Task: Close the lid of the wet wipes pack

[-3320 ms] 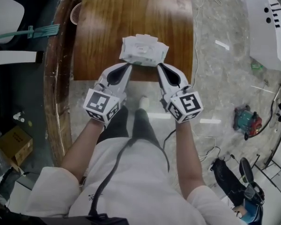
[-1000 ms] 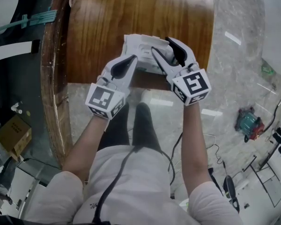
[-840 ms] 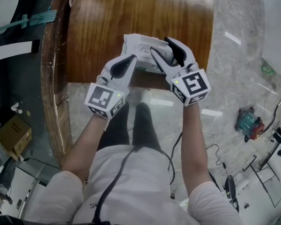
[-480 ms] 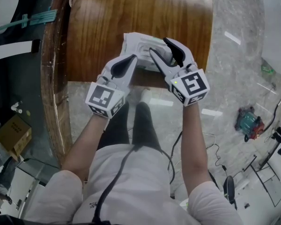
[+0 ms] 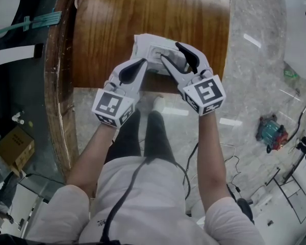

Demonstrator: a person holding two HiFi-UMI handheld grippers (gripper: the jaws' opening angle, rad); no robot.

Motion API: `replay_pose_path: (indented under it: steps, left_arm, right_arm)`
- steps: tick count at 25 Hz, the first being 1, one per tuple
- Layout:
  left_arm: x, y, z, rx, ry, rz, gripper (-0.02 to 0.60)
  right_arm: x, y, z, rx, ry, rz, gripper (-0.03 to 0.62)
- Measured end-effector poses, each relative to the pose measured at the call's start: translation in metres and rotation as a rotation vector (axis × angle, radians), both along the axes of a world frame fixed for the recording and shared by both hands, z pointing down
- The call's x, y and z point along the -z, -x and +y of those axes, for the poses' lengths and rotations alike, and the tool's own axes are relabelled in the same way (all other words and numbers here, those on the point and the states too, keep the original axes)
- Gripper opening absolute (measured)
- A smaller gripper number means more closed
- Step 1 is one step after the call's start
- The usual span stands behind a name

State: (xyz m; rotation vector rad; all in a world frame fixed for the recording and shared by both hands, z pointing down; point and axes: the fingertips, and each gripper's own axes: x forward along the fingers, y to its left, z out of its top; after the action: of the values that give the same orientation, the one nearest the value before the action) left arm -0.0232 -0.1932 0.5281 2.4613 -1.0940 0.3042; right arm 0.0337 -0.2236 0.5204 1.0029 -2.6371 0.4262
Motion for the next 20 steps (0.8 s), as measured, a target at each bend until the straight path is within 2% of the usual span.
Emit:
replay_pose_path:
  steps: [14,20]
  left_arm:
    - [0.002,0.004,0.005,0.004,-0.006,-0.007,0.006]
    - [0.005,0.005,0.008,0.003,-0.014,-0.008,0.006]
  right_arm:
    - [-0.006,0.014,0.017,0.052,0.001,0.068,0.215]
    - [-0.01,0.02,0.024,0.084,-0.013,0.13,0.215]
